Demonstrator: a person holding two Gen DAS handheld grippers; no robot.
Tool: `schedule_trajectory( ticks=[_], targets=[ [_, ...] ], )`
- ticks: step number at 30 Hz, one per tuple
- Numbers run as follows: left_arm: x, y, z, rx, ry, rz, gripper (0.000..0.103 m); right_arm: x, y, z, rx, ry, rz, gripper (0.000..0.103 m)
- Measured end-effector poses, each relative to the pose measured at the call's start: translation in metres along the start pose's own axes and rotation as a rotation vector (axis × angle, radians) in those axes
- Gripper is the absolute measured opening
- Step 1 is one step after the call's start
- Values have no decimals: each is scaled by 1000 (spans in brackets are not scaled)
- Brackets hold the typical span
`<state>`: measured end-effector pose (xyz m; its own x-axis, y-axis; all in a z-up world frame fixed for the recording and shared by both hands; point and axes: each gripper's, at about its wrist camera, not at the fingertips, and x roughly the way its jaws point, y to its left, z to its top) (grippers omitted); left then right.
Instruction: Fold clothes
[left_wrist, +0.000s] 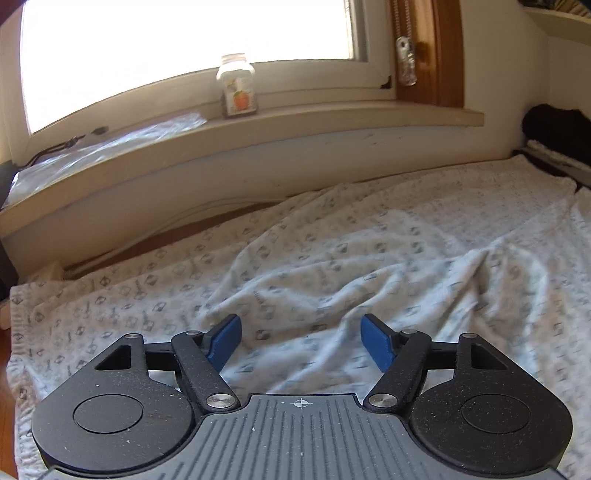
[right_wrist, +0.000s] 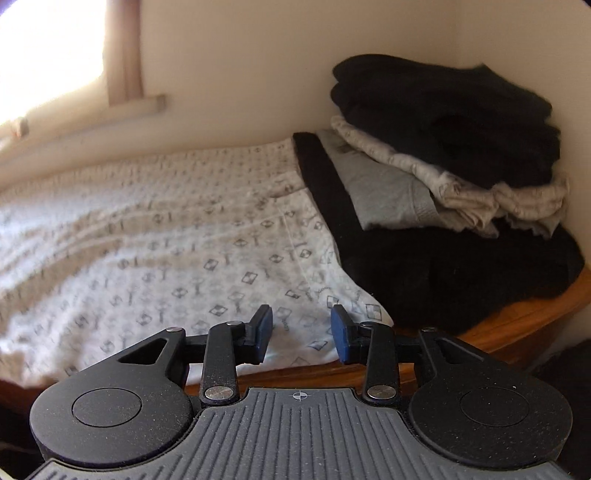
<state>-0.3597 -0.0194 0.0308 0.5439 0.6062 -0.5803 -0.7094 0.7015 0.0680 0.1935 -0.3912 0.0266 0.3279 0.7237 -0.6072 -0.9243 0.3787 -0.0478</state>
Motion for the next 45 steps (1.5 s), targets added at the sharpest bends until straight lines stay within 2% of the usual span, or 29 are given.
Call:
schedule_trajectory(
  ticks=[3,7,13,14,15,17,18,20,22,25,29,31,33,36,39,43,45],
  targets=[
    [-11,-20,11,-2,-38,-65,75,-6,0,0,-13,14,-42,35],
    [-11,-61,27,60,-70,-154,75,-9,2,0,-37,3,-55,35],
    [24,-118,48,181,-44,-244,72,-1,29,7,-54,-85,47,36],
    [31,-125,49,196,-31,-257,68,3,31,6,-56,-86,53,36],
    [37,-131,49,218,-17,-262,58,6,31,4,-55,-85,55,36],
    [44,-140,49,278,-4,-248,38,12,32,1,-54,-82,60,36],
    [46,-141,50,288,2,-254,18,13,29,1,-31,-81,72,36],
    [47,-138,51,287,16,-282,3,9,21,-3,-2,-79,87,36],
    [41,-130,53,263,-10,-281,3,2,18,-8,-20,-75,75,36],
    [31,-110,60,169,-37,-324,3,-11,12,-14,-11,-57,86,36],
    [39,-107,61,148,11,-339,4,-13,8,-6,-17,-34,106,36],
    [43,-111,60,162,21,-324,8,-9,7,5,-15,-63,101,36],
    [41,-116,58,169,11,-312,24,-1,5,20,-12,-90,93,36],
    [34,-123,55,190,-21,-299,48,25,5,44,-36,-79,75,36],
    [26,-131,50,226,-35,-289,50,57,7,62,-54,-45,52,36],
    [21,-138,43,260,-40,-282,51,88,4,72,-31,8,91,36],
    [26,-140,41,287,-30,-254,51,94,5,74,-34,15,91,36]
  ],
)
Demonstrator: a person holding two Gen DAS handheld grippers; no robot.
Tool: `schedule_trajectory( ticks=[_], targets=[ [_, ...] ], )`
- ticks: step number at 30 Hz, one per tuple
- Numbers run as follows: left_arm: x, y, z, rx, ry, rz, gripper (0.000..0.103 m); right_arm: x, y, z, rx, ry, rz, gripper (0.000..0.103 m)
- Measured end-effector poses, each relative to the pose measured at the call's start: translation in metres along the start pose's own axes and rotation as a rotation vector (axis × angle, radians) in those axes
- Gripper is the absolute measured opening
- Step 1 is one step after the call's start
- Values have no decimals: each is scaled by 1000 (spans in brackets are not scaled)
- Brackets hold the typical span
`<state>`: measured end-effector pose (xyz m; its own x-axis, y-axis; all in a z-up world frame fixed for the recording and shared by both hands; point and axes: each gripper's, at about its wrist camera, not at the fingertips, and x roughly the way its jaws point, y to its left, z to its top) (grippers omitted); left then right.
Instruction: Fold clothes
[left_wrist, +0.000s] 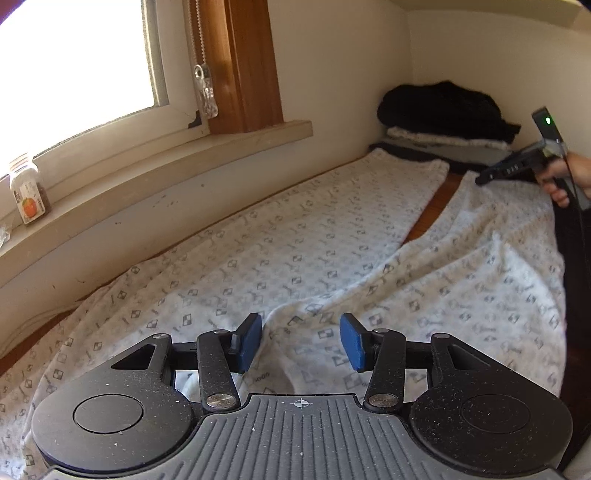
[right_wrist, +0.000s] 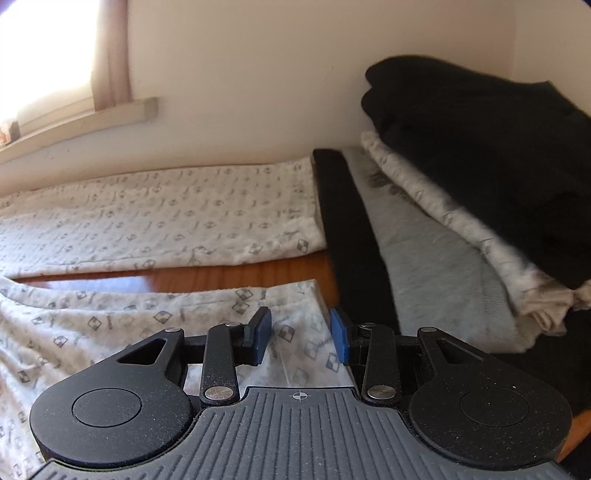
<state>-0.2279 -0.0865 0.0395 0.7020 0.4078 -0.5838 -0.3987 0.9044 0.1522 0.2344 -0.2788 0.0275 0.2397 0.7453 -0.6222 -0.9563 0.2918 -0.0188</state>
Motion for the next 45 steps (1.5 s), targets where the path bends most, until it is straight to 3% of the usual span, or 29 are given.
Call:
schedule_trajectory(
  ticks=[1,2,7,14,15,16,17,21,26,29,33,35,36,37,42,45],
  targets=[
    [3,0,-1,9,10,11,51,0,0,0,3,-4,7,26],
    [5,1,-1,12,17,13,51,-2,-1,0,8,-11,19,2],
    [13,6,-5,9,29,-1,51,-35,-15,-4,69,-130,-23,2],
    [20,14,-6,-26,29,-18,52,-51,-27,-2,109,-184,-50,2],
    [21,16,-6,-34,25,-30,40,-53,-26,-1,112,-191,-47,2],
    [21,18,-7,-45,18,-51,9,-56,-26,1,114,-201,-41,2],
    [20,21,-7,-65,12,-80,5,-59,-25,3,117,-211,-35,2],
    [5,44,-5,-237,-101,-117,4,-62,-28,13,122,-253,-58,2],
    [32,49,-1,-231,-30,-55,5,-16,-21,26,117,-192,-132,3],
    [42,47,0,-215,3,-26,8,-4,-12,18,118,-159,-147,5],
    [41,48,0,-213,8,-21,8,-31,8,-3,92,-171,-54,14],
    [35,45,1,-207,12,6,25,-49,24,-19,71,-164,-4,16],
    [30,42,2,-196,13,31,40,-58,32,-27,55,-156,19,16],
    [24,36,4,-171,8,53,45,-64,41,-33,36,-145,41,17],
    [-14,8,-4,-107,-5,87,65,-86,95,-55,-64,-100,150,19],
    [-38,-9,-18,-74,3,101,68,-96,132,-57,-131,-103,230,24]
  ],
)
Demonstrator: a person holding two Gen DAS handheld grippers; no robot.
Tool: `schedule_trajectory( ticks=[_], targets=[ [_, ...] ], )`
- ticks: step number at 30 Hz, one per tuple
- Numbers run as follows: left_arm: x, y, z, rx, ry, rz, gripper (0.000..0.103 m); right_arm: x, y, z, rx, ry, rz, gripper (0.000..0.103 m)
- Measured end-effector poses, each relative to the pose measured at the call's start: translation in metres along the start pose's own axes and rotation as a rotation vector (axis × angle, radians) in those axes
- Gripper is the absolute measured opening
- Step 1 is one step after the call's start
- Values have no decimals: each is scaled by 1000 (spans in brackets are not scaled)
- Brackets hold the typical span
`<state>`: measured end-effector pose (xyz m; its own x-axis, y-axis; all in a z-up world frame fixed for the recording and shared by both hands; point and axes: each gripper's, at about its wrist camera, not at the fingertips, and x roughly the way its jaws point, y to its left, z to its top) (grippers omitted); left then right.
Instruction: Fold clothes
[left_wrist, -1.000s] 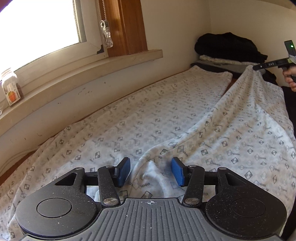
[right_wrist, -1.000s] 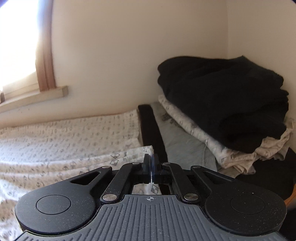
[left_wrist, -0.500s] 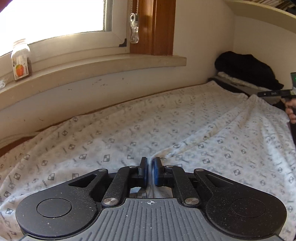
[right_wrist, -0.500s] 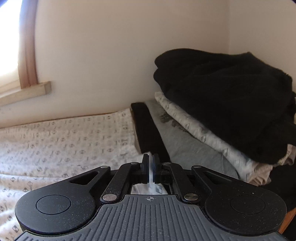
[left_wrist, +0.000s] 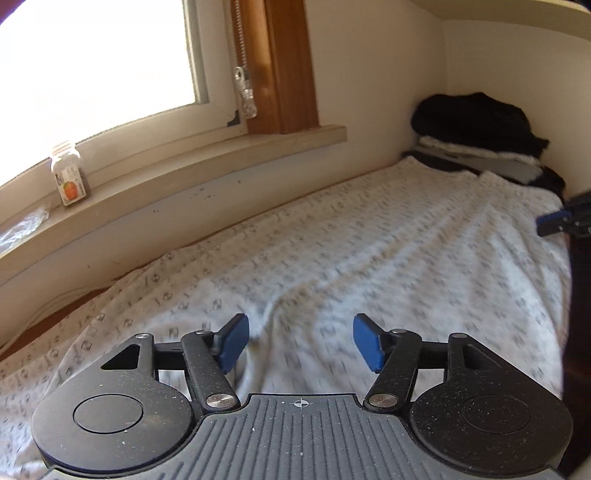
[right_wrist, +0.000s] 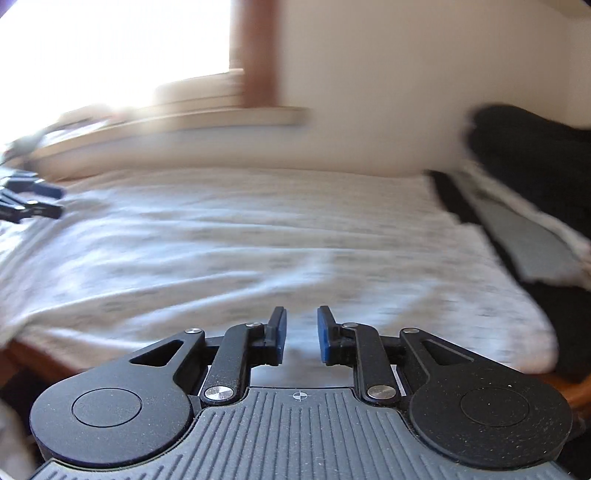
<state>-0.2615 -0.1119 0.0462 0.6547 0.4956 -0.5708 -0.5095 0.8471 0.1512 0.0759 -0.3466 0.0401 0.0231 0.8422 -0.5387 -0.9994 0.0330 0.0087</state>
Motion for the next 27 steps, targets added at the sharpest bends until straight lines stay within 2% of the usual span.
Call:
schedule_trajectory(
  ticks=[1,5,6,8,10,11,14,19,22,27],
  targets=[
    [-9,-4,-5,11,2,5,68,0,13,1,-19,-3,26,27],
    [-24,-2,-25,-17,34,32,67,-1,62,5,-115,1,122,27],
    [-25,0,-29,-34,41,24,63,0,72,6,-142,7,144,27],
    [-24,4,-33,-47,43,12,45,-2,93,6,-191,23,185,27],
    [-21,7,-34,-43,41,-3,13,-5,108,6,-230,43,208,27],
    [-19,9,-34,-41,39,-10,3,-7,114,6,-249,53,219,27],
    [-21,19,-31,-66,6,-33,3,-9,129,5,-306,82,245,27],
    [-31,48,-25,-176,-64,-83,2,-12,144,1,-392,105,283,26],
    [-22,58,-26,-202,-54,-129,3,-9,153,1,-423,101,309,26],
    [1,69,-39,-247,-3,-161,3,-6,172,5,-493,106,350,26]
  ],
)
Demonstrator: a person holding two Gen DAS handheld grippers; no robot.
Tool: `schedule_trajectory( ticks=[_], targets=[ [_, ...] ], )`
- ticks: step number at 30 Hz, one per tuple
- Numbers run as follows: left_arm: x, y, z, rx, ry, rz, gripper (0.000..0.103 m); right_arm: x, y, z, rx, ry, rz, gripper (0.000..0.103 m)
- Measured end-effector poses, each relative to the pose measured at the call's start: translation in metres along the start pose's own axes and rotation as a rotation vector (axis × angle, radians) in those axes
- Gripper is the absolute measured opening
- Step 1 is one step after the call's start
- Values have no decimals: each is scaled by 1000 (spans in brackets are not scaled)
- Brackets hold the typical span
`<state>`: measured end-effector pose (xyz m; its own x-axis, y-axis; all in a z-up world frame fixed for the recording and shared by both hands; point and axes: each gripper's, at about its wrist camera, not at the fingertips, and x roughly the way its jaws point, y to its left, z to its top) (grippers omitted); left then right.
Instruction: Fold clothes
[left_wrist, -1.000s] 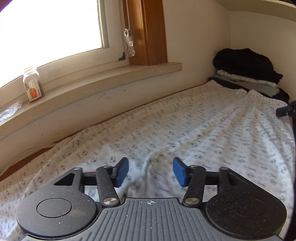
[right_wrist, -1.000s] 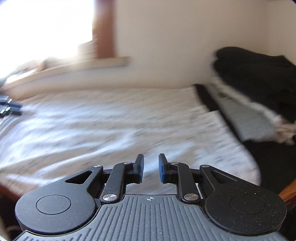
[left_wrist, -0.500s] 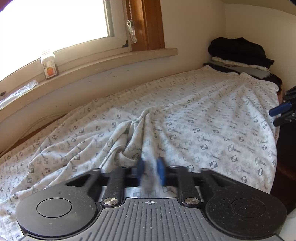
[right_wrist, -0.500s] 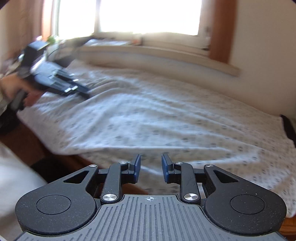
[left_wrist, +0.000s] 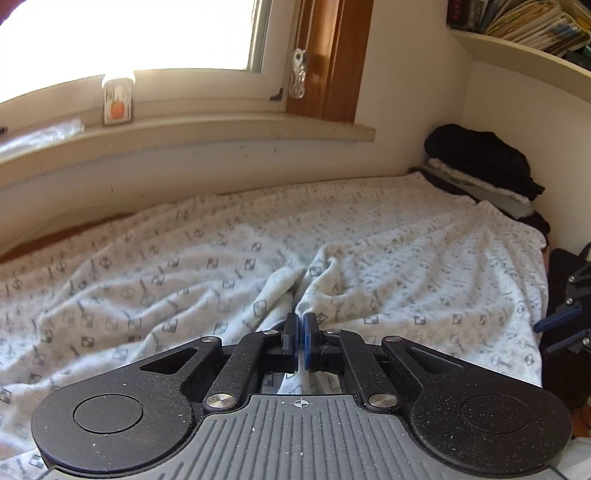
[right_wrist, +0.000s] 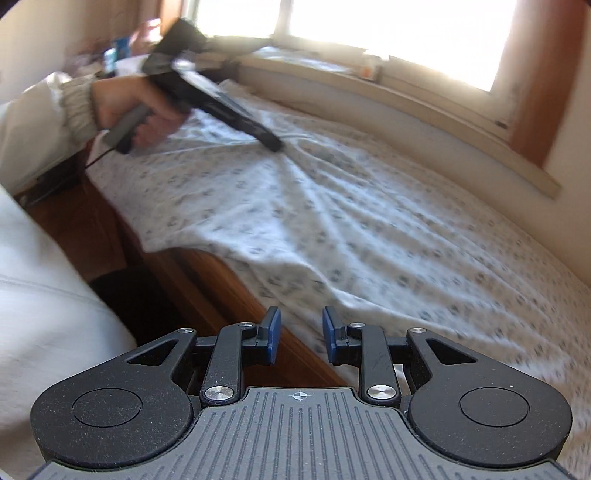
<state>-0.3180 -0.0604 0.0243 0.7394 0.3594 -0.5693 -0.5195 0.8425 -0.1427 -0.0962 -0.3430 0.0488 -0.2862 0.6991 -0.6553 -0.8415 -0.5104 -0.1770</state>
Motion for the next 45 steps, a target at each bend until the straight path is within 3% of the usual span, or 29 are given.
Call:
schedule_trajectory(
  ticks=[7,8,9,13,16,25,31,35,39,40,41,45],
  targets=[
    [5,17,-5,-85,22,-54,4,16,1,12,-60,51,27,24],
    [5,19,-5,-94,22,-60,4,17,0,13,-66,52,32,9],
    [5,21,-5,-104,22,-66,4,16,-1,14,-65,53,42,2],
    [5,22,-6,-122,23,-77,4,-9,-7,24,-63,27,34,2],
    [6,21,-6,-121,23,-74,4,-44,-17,35,-51,-1,93,2],
    [6,19,-6,-115,22,-63,6,-63,-10,27,-122,75,96,1],
    [5,19,-6,-118,22,-63,6,-33,1,10,-96,104,85,5],
    [5,16,-6,-93,23,-56,6,-11,20,4,-159,108,52,29],
    [3,11,-4,-66,33,-54,11,0,25,0,-213,103,-8,31],
    [1,9,-3,-64,33,-51,12,1,25,-1,-219,103,-17,27],
    [0,6,-1,-60,29,-46,13,2,23,-3,-219,105,-20,4],
    [-8,-16,9,3,6,-14,24,-8,22,-5,-220,123,44,2]
  ],
)
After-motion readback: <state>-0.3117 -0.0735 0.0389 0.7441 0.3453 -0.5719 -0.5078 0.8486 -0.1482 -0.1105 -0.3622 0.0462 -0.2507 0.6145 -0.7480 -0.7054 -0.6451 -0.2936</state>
